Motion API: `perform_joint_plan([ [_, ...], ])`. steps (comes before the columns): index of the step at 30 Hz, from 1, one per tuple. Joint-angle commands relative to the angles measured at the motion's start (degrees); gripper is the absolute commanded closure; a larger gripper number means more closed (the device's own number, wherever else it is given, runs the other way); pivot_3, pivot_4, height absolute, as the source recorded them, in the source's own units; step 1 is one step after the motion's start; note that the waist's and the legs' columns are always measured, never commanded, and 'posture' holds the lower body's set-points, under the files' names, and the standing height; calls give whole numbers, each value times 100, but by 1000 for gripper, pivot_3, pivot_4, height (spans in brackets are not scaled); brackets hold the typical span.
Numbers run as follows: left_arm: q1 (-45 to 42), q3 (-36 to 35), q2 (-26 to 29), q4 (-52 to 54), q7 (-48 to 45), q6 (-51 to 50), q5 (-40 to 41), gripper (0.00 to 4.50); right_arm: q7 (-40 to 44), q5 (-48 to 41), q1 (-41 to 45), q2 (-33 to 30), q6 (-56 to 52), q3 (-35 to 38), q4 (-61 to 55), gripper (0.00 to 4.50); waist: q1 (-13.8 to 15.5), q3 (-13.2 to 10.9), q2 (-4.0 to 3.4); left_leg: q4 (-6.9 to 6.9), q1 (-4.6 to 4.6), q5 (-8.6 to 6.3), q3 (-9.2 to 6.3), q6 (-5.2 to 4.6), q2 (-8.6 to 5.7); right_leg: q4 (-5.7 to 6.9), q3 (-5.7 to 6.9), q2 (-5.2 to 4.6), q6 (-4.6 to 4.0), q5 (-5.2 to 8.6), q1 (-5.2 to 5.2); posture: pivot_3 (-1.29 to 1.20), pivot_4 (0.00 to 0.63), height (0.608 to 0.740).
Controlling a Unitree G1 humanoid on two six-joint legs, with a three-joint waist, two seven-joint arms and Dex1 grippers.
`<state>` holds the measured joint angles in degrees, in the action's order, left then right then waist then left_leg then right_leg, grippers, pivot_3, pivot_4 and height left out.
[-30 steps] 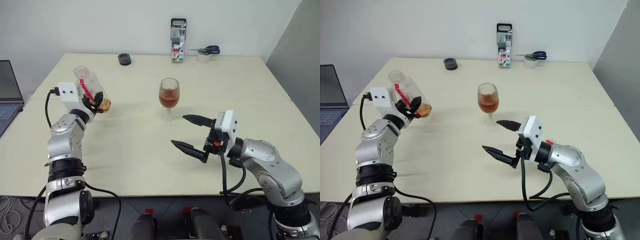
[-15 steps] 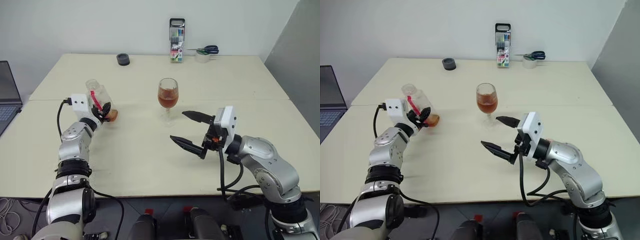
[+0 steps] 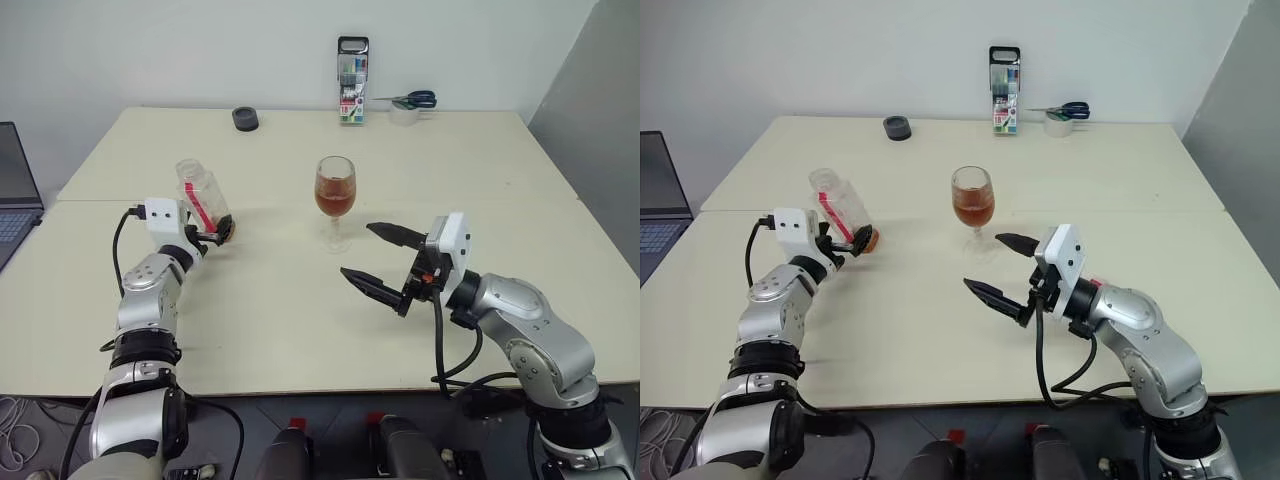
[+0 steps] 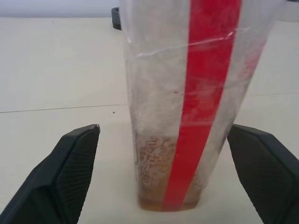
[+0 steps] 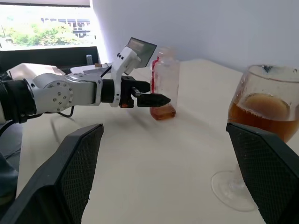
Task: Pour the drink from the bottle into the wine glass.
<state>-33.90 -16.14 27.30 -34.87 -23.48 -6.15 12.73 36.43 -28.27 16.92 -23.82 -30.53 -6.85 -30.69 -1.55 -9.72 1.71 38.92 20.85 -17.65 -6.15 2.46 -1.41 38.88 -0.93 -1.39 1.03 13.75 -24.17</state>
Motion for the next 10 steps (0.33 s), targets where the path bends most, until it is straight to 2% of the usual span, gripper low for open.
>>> perform_joint_plan([
  [1,339,-115,117,803,158,-290,66,21,-180,72,-260,-18,29,69,-201,0,-1,0,0,0,0,0,0,0,0,0,0,-3,0,0,0,0,150,740],
  [6,1471,-185,18,2538,251,-1236,389,21,-1045,478,-858,59,-123,377,-132,0,0,0,-1,-7,-1,-1,1,1,3,-3,-6,-11,0,0,-2,0,150,740],
  [10,2474,-165,-225,4369,627,-2121,645,21,-2264,1211,-1242,352,-285,737,6,0,3,1,-2,-8,0,-1,-3,1,6,-3,-11,-13,0,1,-1,0,150,740],
])
